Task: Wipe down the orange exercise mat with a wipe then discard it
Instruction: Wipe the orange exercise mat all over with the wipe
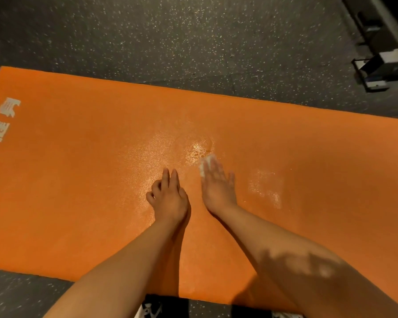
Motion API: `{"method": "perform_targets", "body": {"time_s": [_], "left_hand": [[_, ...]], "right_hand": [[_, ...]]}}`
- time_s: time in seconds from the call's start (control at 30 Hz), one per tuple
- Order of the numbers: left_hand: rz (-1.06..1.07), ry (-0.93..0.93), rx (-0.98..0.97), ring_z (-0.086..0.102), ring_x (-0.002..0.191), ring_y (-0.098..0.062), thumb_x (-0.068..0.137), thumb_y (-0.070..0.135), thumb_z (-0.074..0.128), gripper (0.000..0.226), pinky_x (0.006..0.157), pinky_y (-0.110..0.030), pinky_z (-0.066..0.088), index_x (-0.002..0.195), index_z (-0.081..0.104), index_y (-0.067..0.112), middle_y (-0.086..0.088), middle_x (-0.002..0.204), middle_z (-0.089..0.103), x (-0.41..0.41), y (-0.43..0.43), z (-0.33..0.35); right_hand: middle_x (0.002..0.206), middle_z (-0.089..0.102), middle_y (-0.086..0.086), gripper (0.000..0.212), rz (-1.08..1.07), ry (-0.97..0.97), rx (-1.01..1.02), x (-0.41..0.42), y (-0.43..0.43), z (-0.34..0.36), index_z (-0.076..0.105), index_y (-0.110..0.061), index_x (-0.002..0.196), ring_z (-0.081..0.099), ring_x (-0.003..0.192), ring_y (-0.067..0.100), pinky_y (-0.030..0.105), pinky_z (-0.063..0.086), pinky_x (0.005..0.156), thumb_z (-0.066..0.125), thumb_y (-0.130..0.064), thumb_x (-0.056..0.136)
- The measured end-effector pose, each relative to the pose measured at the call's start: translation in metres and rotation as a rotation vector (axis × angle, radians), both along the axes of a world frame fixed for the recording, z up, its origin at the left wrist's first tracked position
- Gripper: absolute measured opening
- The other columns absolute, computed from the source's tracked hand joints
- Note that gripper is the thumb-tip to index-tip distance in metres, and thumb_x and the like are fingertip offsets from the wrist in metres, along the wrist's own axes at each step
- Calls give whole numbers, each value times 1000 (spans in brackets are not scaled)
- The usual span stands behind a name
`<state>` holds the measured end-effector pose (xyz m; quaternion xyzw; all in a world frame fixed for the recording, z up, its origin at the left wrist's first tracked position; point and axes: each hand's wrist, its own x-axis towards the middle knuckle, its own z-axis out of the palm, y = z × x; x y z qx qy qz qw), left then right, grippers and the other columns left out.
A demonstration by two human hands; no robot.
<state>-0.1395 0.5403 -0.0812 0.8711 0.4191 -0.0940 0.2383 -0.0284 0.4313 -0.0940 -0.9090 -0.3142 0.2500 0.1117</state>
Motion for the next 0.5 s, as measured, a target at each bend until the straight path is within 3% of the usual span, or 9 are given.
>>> {"method": "perform_targets", "body": {"time_s": [0.1, 0.27, 0.33, 0.43, 0.5], "left_hand": [[11, -8, -5, 17, 142, -24, 103, 34, 37, 56, 111, -45, 11, 157, 22, 39, 9, 168, 4, -2, 0, -2], [58, -53, -45, 19, 140, -20, 104, 29, 37, 56, 111, -41, 10, 157, 22, 38, 13, 168, 6, -3, 1, -1], [47, -42, -43, 19, 140, -20, 103, 29, 37, 56, 111, -40, 12, 158, 22, 36, 13, 168, 6, -3, 3, 1], [34, -13, -21, 20, 138, -22, 104, 29, 36, 57, 110, -41, 14, 158, 19, 35, 11, 168, 6, 0, 2, 7], [48, -2, -14, 20, 137, -23, 102, 26, 37, 59, 110, -43, 15, 158, 20, 34, 9, 167, 8, 4, 1, 8]], "right_hand": [[167, -24, -2, 59, -173, 14, -15, 7, 10, -2, -11, -25, 161, -24, 152, 15, 52, -12, 122, 18, -29, 110], [168, -19, -6, 58, 304, 46, 46, -17, 36, 3, -6, -27, 162, -25, 151, 10, 54, -13, 122, 21, -30, 111], [168, -19, -7, 59, 353, 7, 45, -7, 31, 0, -5, -28, 162, -27, 150, 9, 54, -13, 122, 23, -27, 111], [166, -23, -6, 67, 75, -48, -17, 15, 19, -2, -9, -29, 162, -28, 148, 10, 58, -5, 123, 29, -18, 107], [165, -26, -6, 66, -96, -29, -53, 19, 20, 1, -14, -28, 161, -26, 151, 13, 59, -8, 122, 25, -22, 108]]}}
